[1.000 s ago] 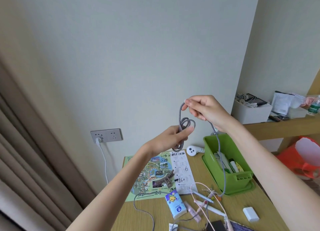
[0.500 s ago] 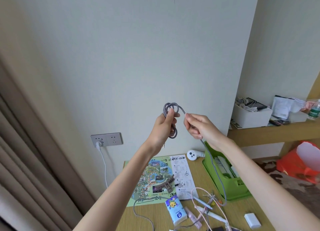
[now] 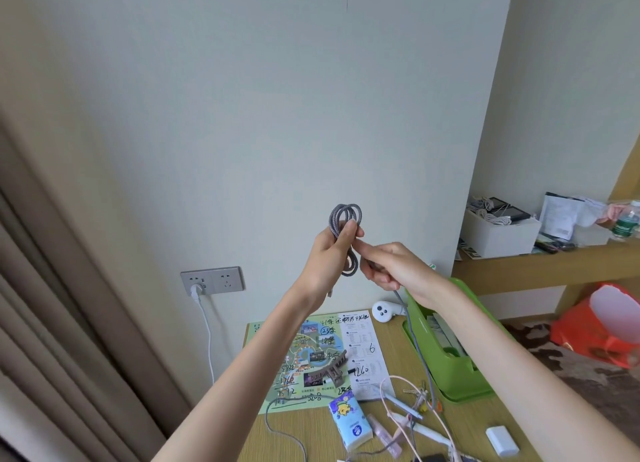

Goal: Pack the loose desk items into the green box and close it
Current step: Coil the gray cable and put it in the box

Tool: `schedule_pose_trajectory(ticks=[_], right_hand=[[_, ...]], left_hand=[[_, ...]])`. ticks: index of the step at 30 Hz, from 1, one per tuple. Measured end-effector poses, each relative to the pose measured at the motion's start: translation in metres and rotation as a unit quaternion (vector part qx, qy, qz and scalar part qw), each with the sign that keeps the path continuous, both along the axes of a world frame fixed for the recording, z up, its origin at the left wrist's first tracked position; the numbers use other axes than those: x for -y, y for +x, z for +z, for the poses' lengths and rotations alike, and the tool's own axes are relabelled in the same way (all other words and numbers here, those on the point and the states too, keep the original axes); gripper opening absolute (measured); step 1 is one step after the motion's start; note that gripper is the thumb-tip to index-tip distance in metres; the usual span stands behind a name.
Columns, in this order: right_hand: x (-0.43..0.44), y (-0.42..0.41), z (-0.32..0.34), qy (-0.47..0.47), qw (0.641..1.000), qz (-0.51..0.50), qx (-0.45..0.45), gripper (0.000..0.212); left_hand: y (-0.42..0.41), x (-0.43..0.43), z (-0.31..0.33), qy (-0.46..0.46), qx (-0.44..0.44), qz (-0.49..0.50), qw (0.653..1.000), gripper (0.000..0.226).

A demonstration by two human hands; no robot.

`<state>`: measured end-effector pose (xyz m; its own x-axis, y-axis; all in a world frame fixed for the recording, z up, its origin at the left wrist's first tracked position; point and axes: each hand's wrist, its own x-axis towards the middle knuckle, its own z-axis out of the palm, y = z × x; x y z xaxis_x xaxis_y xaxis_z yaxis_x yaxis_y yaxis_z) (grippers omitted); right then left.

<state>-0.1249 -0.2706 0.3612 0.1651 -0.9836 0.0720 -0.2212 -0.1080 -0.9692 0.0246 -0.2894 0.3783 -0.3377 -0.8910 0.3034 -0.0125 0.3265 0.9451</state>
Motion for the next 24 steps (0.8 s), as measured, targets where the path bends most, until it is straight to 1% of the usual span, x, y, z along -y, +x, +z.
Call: schedule_pose_trajectory(ticks=[4, 6, 8, 10, 13, 16, 19, 21, 24], right_hand=[[-0.003, -0.009, 0.0, 0.005, 1.0, 0.021, -0.021, 0.037], [-0.004, -0.016, -0.001, 0.013, 1.0, 0.016, -0.022, 0.032], [-0.004, -0.021, -0.001, 0.021, 1.0, 0.008, -0.017, 0.032], [-0.004, -0.027, -0.002, 0.02, 1.0, -0.006, -0.012, 0.034], [-0.004, -0.036, 0.001, 0.006, 0.999, -0.032, 0.003, 0.04], [-0.004, -0.042, 0.008, -0.021, 0.999, -0.026, 0.033, 0.035], [-0.004, -0.042, 0.017, -0.053, 0.998, 0.003, 0.028, 0.027], [-0.005, -0.037, 0.025, -0.08, 0.997, 0.023, 0.003, 0.027], [-0.007, -0.026, 0.036, -0.123, 0.991, 0.033, -0.049, 0.032]], left_hand=[[0.009, 0.007, 0.009, 0.031, -0.051, 0.03, 0.998, 0.031], [0.016, 0.013, 0.014, 0.076, -0.138, 0.01, 0.987, 0.033], [0.024, 0.019, 0.018, 0.113, -0.229, -0.013, 0.967, 0.035], [0.033, 0.023, 0.02, 0.124, -0.244, 0.016, 0.962, 0.036], [0.046, 0.029, 0.017, 0.115, -0.215, 0.069, 0.967, 0.038], [0.056, 0.034, 0.009, 0.099, -0.168, 0.086, 0.977, 0.038], [0.059, 0.035, -0.002, 0.078, -0.074, 0.081, 0.991, 0.042], [0.058, 0.033, -0.009, 0.061, 0.006, 0.061, 0.996, 0.043], [0.052, 0.028, -0.017, 0.037, 0.113, 0.016, 0.993, 0.044]])
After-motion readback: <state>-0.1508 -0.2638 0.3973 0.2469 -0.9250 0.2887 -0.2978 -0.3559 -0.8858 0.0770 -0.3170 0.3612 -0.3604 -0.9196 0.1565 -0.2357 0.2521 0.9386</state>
